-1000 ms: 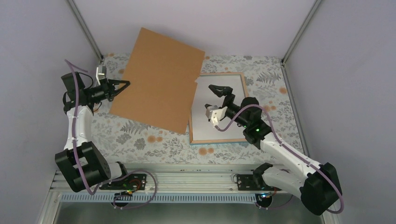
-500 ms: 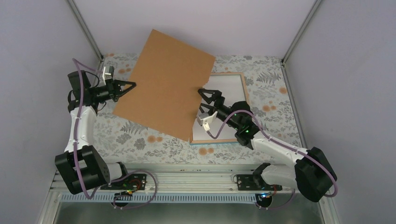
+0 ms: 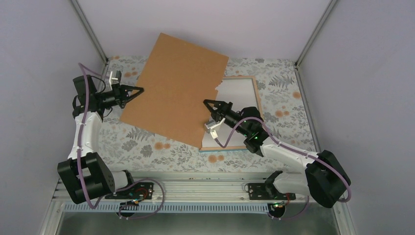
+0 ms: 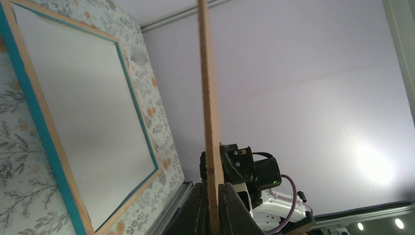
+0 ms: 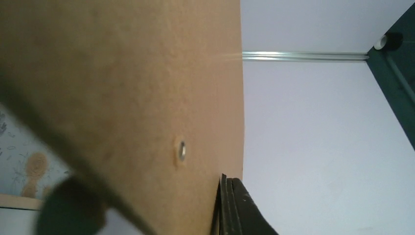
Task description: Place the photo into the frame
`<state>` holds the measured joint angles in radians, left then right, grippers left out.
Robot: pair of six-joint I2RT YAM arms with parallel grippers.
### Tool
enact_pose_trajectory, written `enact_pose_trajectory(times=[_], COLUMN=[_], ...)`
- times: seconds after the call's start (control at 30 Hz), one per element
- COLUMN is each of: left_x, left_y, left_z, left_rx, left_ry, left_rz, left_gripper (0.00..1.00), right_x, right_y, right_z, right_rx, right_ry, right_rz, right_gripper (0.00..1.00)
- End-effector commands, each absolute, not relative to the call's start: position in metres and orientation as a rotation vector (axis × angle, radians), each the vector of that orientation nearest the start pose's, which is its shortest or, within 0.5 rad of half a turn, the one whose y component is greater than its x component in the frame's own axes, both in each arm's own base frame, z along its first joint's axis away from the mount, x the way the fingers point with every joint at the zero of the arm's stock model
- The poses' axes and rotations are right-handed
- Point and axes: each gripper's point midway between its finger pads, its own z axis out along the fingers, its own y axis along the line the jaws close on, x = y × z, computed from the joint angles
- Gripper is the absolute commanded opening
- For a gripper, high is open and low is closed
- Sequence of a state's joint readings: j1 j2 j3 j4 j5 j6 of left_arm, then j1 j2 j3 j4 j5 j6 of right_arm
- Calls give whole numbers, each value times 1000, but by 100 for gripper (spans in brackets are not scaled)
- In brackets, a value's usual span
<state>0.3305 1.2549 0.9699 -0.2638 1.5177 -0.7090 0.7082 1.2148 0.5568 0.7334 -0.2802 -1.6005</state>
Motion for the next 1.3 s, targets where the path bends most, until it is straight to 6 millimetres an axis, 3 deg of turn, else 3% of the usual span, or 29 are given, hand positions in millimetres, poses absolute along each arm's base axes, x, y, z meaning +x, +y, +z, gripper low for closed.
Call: enact_pose_trajectory(times=[0.0, 0.07, 0.17, 0.27, 0.37, 0.57, 0.8, 1.1, 1.27], left_x=[288, 289, 297, 318, 340, 368, 378, 384, 382], left_y=[-85, -85, -79, -54, -22, 20, 38, 27, 8], left_z=[317, 316, 325, 345, 361, 379, 385, 341, 322], left_rx=[27, 23, 71, 104, 105, 135, 76, 34, 60], left_ry=[1943, 1944, 1918, 1875, 1882, 1859, 1778, 1811, 1845], left_rz=[-1874, -1867, -1794, -1606, -1368, -984, -779, -863, -905], left_gripper=[5, 16, 41, 77, 98, 100, 100, 100, 100], right_x=[254, 249, 242, 237, 238, 247, 255, 265, 288], right_y=[296, 294, 288, 281, 277, 273, 267, 252, 238], right_z=[310, 313, 323, 340, 361, 395, 402, 404, 389], right_rx=[-1375, -1378, -1373, -1352, -1339, -1282, -1168, -990, -889], right_ry=[308, 319, 361, 440, 555, 853, 1205, 1558, 1720], right_rz=[-513, -486, -429, -352, -248, 37, 424, 980, 1303], right_gripper=[4, 3, 3, 3, 3, 4, 4, 3, 3])
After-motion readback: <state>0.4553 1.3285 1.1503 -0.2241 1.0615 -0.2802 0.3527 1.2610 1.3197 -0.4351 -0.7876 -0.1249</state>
